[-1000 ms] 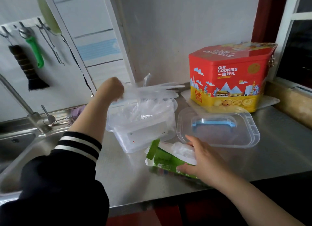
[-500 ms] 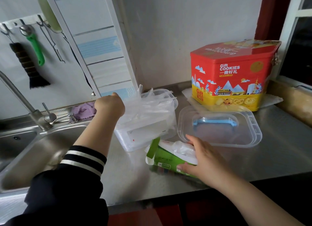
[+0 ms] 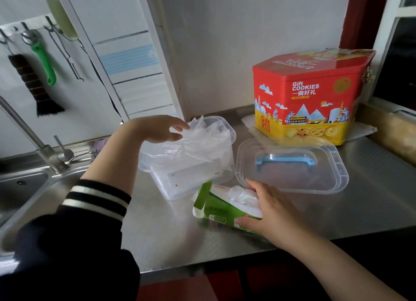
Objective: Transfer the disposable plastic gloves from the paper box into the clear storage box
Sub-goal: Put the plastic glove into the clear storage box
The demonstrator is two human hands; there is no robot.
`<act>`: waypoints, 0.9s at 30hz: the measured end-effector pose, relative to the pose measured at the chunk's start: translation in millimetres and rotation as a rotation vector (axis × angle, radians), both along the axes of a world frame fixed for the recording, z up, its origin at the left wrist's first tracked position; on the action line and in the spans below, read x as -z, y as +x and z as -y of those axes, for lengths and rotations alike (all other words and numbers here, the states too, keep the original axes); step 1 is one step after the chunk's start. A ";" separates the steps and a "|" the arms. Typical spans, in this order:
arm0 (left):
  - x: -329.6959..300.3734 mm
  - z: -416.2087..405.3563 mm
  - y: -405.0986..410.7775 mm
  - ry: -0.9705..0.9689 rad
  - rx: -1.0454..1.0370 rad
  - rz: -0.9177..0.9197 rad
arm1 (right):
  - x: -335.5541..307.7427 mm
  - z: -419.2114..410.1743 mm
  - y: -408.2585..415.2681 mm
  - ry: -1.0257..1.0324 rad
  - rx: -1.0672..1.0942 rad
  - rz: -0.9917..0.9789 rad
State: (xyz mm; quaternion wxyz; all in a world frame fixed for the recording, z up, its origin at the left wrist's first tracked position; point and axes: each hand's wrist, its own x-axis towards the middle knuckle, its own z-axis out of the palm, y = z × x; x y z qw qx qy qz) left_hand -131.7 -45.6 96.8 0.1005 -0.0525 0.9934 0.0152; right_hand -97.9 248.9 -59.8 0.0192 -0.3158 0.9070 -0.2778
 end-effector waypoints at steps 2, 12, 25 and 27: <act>6.7 0.0 -9.4 0.026 0.060 0.083 | 0.1 0.0 0.4 0.002 -0.001 0.002; 17.4 -3.6 -30.9 0.040 0.107 0.149 | 2.5 -0.2 -0.5 -0.013 0.000 -0.011; 48.9 -24.8 -44.6 0.207 -0.182 -0.237 | 2.6 -0.8 1.2 -0.031 0.001 -0.002; 39.7 -22.8 -41.9 0.346 -0.237 -0.197 | 2.0 -1.3 1.8 -0.032 0.001 -0.002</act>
